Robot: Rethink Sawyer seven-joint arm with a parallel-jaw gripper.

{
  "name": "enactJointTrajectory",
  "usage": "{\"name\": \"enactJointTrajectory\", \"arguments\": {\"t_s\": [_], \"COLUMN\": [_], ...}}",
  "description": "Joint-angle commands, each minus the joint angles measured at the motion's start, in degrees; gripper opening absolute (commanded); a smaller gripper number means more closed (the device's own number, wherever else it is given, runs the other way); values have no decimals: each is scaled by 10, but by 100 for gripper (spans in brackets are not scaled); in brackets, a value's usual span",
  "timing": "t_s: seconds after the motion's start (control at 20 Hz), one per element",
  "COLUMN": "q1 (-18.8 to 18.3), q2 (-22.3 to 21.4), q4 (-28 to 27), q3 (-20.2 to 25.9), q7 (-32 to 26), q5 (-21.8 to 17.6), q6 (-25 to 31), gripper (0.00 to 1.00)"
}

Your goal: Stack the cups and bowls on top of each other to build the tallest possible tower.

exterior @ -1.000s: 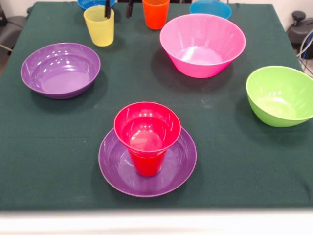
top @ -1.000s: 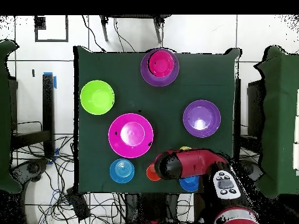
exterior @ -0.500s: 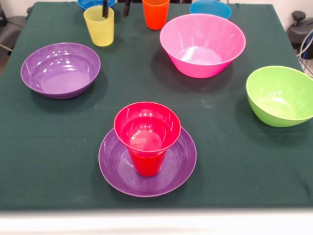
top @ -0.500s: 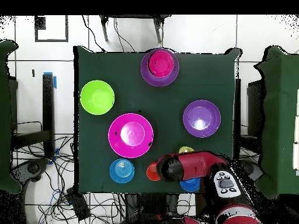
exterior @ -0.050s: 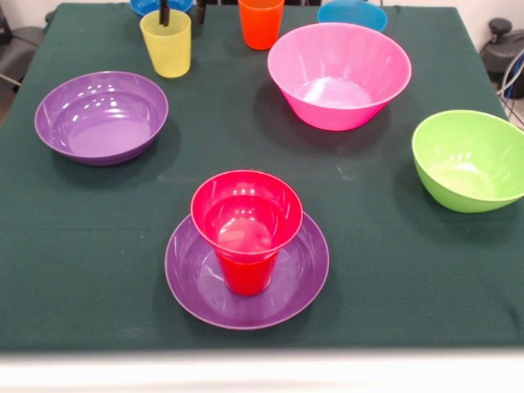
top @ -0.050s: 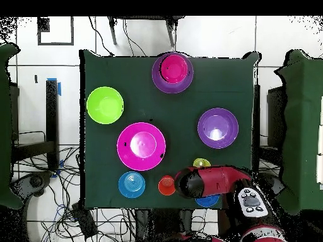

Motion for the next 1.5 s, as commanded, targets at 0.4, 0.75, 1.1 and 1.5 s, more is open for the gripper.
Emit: {"name": "enactJointTrajectory", "arguments": {"t_s": [0.4,0.75,1.1,1.5], "q1": [18,22,15,14], "q2": [95,104,94,34], "q4": [-60,-69,-64,-69], "q3": [12,2,11,54], "q7": [43,39,30,-10], "q5": [-40,-43,-35,11], "q6": [-77,-84,-78,17], "gripper": [100,100,0,0]}}
